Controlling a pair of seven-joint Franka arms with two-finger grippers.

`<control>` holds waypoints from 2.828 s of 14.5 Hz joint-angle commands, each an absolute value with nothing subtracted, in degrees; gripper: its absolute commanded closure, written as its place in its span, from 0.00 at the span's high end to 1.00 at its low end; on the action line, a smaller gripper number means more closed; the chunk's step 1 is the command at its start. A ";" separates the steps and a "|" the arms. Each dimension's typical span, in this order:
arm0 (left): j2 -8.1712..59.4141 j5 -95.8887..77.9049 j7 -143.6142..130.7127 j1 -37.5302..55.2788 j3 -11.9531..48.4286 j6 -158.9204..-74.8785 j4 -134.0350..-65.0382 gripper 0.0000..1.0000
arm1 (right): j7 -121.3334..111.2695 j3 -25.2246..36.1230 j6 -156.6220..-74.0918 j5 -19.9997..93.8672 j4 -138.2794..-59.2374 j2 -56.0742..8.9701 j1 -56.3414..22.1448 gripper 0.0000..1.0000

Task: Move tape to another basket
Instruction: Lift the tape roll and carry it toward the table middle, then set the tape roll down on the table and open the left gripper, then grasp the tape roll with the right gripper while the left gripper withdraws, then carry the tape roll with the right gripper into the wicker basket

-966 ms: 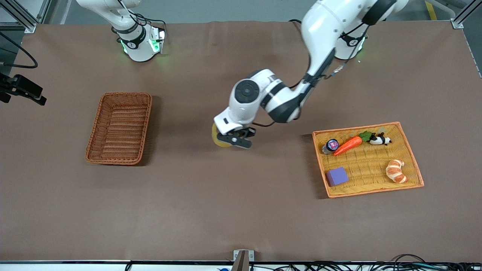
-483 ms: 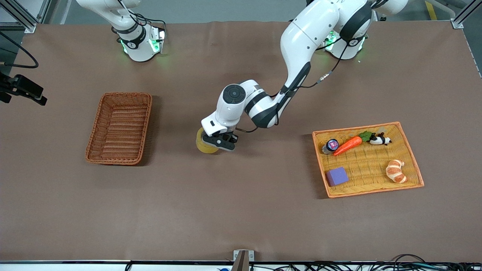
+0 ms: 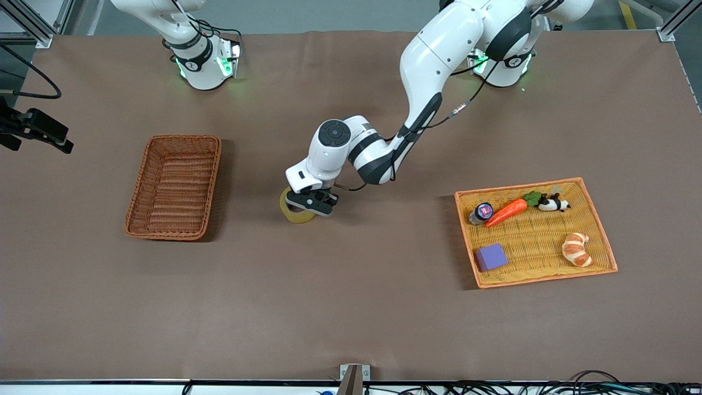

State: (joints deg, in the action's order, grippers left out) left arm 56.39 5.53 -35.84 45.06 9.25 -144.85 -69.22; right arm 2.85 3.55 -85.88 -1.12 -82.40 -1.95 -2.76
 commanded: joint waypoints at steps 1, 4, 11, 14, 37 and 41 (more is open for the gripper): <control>49.86 6.68 -36.91 42.38 8.79 -141.17 -73.46 1.00 | 3.25 3.25 -86.48 0.09 -83.67 -2.54 -3.77 1.00; 36.88 7.03 -36.21 39.39 8.70 -131.43 -82.67 1.00 | 5.43 -0.33 -91.54 0.09 -89.27 -3.60 -5.10 1.00; 12.14 6.94 -33.50 22.70 9.40 -127.46 -98.44 1.00 | 22.39 -8.52 -120.81 -0.79 -109.75 -10.18 -11.24 1.00; 8.71 6.33 -29.45 18.21 9.40 -120.34 -98.17 1.00 | 29.86 -8.70 -128.65 -3.06 -111.01 -17.81 -18.34 1.00; 2.81 0.26 -7.56 -0.18 9.49 -91.49 -87.36 1.00 | 39.46 -8.88 -144.14 -16.70 -110.66 -32.52 -22.06 0.00; 2.38 0.35 -10.10 -0.09 9.67 -90.79 -87.45 1.00 | 44.04 -10.89 -131.88 -15.65 -109.60 -22.35 -17.78 0.00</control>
